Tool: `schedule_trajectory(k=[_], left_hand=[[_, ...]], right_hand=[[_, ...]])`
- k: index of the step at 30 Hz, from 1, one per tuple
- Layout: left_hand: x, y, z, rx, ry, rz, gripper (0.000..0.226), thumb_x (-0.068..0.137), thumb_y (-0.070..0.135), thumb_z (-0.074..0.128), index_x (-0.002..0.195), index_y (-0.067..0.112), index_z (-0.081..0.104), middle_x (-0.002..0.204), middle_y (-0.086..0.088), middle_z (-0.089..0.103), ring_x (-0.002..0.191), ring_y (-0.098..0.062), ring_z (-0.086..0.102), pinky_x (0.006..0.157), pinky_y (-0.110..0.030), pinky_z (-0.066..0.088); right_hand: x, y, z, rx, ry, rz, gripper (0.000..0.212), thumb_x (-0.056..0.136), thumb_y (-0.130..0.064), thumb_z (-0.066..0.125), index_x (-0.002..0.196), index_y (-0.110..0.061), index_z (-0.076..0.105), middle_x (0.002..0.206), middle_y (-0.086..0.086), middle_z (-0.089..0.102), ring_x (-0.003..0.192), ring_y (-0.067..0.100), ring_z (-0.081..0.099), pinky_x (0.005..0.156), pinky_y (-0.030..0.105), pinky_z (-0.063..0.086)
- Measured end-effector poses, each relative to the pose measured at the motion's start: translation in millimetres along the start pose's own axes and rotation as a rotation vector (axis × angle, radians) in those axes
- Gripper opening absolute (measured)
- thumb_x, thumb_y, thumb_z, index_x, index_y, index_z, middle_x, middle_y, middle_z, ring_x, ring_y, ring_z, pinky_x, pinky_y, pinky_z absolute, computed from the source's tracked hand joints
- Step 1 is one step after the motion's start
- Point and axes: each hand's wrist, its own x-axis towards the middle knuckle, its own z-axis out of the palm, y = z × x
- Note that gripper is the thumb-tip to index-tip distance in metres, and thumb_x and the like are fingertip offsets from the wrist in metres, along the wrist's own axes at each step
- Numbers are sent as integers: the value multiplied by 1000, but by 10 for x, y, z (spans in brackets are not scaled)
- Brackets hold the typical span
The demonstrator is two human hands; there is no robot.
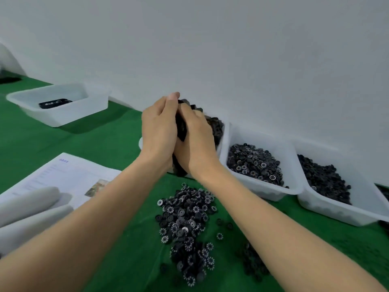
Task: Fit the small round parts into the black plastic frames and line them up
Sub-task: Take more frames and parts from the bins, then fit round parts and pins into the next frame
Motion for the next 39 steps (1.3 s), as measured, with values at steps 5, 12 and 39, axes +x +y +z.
schedule_trajectory(k=[5, 12, 39], left_hand=[[-861, -154, -795, -43, 164, -172, 22, 93, 32, 49, 101, 35, 69, 111, 3, 65, 101, -10, 62, 83, -31, 49], [-1383, -347, -1366, -99, 237, -339, 24, 88, 34, 53, 98, 22, 71, 104, -5, 69, 103, -24, 62, 89, -39, 48], [-1929, -269, -1380, 666, -555, 62, 64, 75, 15, 73, 124, 44, 46, 118, 28, 53, 109, 4, 52, 89, -17, 45]], right_hand=[[-959, -445, 285, 241, -252, 7, 41, 82, 0, 55, 115, -25, 54, 108, 6, 48, 95, 24, 51, 83, 36, 46], [-1612, -594, 484, 30, -496, -76, 89, 76, 6, 48, 140, -42, 8, 122, 5, 40, 109, 29, 43, 92, 45, 42], [-2352, 21, -751, 427, -181, 197, 27, 72, -2, 60, 68, -28, 67, 99, -12, 69, 74, 16, 64, 63, 19, 49]])
